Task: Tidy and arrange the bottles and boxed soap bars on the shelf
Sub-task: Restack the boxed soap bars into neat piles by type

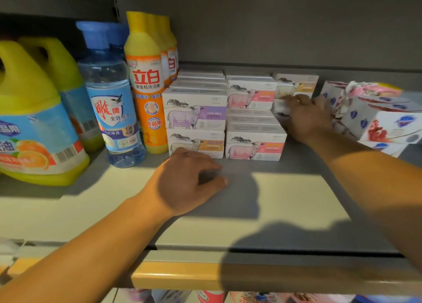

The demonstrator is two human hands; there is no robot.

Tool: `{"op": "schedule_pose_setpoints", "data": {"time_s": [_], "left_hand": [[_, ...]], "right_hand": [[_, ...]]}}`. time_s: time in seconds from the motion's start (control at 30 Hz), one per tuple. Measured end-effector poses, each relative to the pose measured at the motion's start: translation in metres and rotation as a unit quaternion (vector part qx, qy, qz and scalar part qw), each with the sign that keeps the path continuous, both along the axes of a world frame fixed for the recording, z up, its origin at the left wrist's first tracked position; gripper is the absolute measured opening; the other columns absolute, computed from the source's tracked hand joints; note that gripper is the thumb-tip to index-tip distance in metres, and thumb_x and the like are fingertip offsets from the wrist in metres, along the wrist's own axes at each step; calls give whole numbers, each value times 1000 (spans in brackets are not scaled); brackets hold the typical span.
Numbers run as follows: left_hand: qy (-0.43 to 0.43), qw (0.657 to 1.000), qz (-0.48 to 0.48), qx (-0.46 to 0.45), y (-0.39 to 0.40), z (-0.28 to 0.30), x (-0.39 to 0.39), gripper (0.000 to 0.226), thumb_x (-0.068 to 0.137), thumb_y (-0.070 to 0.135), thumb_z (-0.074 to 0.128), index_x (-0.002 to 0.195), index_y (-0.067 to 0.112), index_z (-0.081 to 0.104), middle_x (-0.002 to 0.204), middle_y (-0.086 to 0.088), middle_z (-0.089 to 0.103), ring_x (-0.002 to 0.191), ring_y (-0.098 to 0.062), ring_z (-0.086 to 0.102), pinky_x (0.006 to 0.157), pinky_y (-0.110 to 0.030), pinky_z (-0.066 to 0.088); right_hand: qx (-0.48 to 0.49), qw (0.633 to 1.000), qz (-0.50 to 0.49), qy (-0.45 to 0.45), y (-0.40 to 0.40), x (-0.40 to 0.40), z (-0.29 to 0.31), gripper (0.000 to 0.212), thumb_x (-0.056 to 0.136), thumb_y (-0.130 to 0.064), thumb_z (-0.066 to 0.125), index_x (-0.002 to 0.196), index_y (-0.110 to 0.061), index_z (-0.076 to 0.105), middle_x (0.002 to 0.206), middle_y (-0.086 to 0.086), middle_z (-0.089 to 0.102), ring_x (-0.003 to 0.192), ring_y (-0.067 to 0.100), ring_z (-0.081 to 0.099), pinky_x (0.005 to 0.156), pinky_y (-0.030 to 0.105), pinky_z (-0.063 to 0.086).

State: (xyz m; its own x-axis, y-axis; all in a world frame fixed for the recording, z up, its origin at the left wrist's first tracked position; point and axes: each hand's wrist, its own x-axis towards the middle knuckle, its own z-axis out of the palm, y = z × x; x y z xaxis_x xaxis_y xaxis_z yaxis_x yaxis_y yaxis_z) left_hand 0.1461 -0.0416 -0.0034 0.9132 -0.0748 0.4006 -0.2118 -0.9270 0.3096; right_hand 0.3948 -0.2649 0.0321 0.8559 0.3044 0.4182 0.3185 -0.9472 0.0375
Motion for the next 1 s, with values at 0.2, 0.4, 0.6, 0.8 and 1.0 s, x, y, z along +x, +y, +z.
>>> {"op": "schedule_pose_setpoints", "data": {"time_s": [0.2,0.4,0.6,0.8,1.0], "left_hand": [[-15,1000,-5,1,1,-2,2,64,81,67,41,108,21,76,112,5,74,110,-14,65,101,-31,41],[13,1000,12,17,5,-7,5,73,77,76,30,116,29,71,120,9,70,119,-17,58,104,-31,38],[-1,999,13,-36,6,-5,3,72,77,74,36,124,29,65,117,5,70,111,-20,61,93,-28,46],[-79,954,-46,-285,4,4,-9,30,84,64,42,105,52,60,89,27,69,79,-3,66,74,-26,54],[-47,912,-118,-389,2,13,-15,27,79,53,61,104,43,66,87,-2,74,75,-25,71,64,-41,58]], "right_hand": [[-40,995,-17,-89,-5,-18,2,47,90,-33,60,132,-15,51,127,16,55,120,37,39,99,45,32],[104,983,9,-149,-14,-67,37,42,91,-29,58,125,-5,55,118,22,56,107,42,55,83,43,44],[347,930,105,-60,-18,-133,63,35,89,-30,65,123,-21,59,115,3,63,104,23,59,88,38,50],[413,871,235,127,9,-203,36,9,87,-25,67,87,-34,66,85,-21,67,79,-10,63,68,11,47],[463,820,260,215,39,-222,13,10,87,-25,70,81,-32,70,86,-15,72,82,-4,65,73,18,54]]}}
